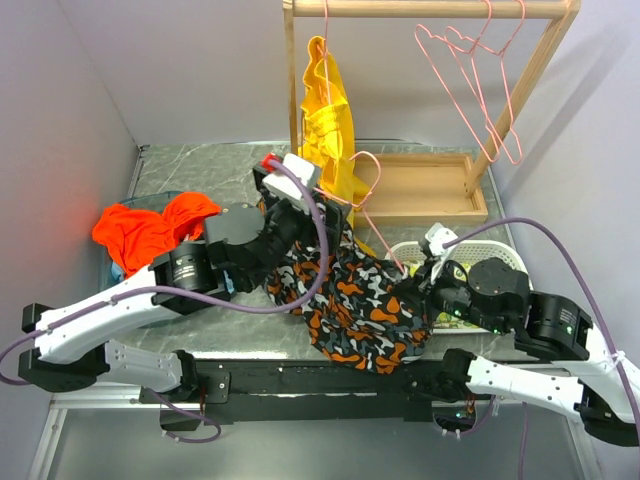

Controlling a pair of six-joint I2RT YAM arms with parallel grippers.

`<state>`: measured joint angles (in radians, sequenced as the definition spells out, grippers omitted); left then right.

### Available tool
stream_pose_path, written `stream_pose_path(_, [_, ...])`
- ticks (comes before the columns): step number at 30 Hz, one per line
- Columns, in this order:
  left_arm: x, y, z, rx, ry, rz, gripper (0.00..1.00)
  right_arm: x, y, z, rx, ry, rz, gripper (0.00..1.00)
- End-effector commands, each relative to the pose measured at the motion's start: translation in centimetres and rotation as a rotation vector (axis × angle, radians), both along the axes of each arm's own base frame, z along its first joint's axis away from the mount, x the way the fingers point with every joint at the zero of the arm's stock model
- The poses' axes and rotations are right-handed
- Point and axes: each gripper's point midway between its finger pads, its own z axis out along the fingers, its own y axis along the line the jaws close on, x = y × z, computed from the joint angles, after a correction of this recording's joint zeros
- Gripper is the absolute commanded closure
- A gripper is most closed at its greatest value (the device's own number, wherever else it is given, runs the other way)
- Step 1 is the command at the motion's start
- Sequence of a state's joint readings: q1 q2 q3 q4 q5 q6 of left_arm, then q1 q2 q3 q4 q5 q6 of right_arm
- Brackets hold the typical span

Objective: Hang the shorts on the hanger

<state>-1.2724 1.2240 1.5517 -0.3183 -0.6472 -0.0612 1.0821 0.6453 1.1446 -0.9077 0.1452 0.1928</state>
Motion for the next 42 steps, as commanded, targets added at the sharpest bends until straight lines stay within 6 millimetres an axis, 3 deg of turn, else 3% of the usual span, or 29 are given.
stream_pose_path(1, [0.2,4.5,5.8,-0.242,-0.023,0.124,0.05,-0.3,-0.7,4.1,0.135,-0.068,-0.006,1.00])
stream_pose_path(5, [1.8,10.3,6.8,-0.369,-0.038,0.388,0.12,-0.9,-1.3,5.1,0.150,-0.075,0.009,1.00])
stream_pose_path(6, [2.8,12.2,6.8,-0.411,-0.026,0.474,0.16,-1.1,-1.6,5.5,0.158,-0.076,0.013,1.00])
stream_pose_path(8, [4.1,13.6,6.2,-0.415,0.001,0.497,0.24,-1.5,-1.7,5.8,0.167,-0.078,0.029,1.00])
stream_pose_path(9, [5.6,15.5,6.8,-0.514,0.018,0.540,0.26,-1.8,-2.0,6.1,0.177,-0.082,0.036,1.00])
stream_pose_path(11, [6.8,15.6,6.2,-0.510,0.046,0.505,0.29,-1.9,-2.5,6.4,0.187,-0.087,0.028,1.00])
stream_pose_path(12, [7.8,16.9,6.1,-0.546,0.054,0.543,0.29,-2.1,-2.9,6.7,0.194,-0.093,0.025,1.00])
stream_pose_path(14, [8.9,16.6,5.2,-0.534,0.089,0.522,0.29,-2.3,-3.4,6.9,0.206,-0.096,0.021,1.00])
stream_pose_path(15, [9.9,17.6,5.0,-0.568,0.100,0.551,0.29,-2.6,-4.0,7.4,0.225,-0.105,0.019,1.00])
stream_pose_path(17, [11.2,16.6,4.0,-0.575,0.148,0.508,0.29,-3.2,-4.5,8.1,0.253,-0.117,0.034,1.00])
stream_pose_path(18, [12.2,17.2,3.5,-0.577,0.159,0.519,0.30,-3.6,-5.1,8.9,0.286,-0.131,0.043,1.00])
stream_pose_path(22, [15.4,14.9,0.2,-0.541,0.254,0.448,0.33,-4.9,-6.5,10.6,0.343,-0.149,0.068,1.00])
stream_pose_path(28, [16.9,10.2,-4.1,-0.470,0.380,0.291,0.44,-6.2,-8.8,13.1,0.421,-0.185,0.064,1.00])
stream_pose_path(29, [16.9,9.5,-5.6,-0.459,0.411,0.275,0.45,-6.3,-9.3,13.3,0.432,-0.194,0.057,1.00])
stream_pose_path(31, [16.5,8.1,-6.4,-0.449,0.427,0.239,0.46,-6.7,-10.2,14.1,0.454,-0.208,0.056,1.00])
stream_pose_path(35, [13.6,4.0,-8.7,-0.384,0.466,0.172,0.47,-7.5,-11.7,15.7,0.503,-0.233,0.055,1.00])
stream_pose_path(37, [12.2,3.1,-8.8,-0.394,0.466,0.147,0.48,-7.3,-12.3,15.7,0.504,-0.230,0.027,1.00])
stream_pose_path(42, [8.2,-1.3,-10.0,-0.381,0.495,0.018,0.47,-7.1,-13.3,15.9,0.524,-0.226,-0.018,1.00])
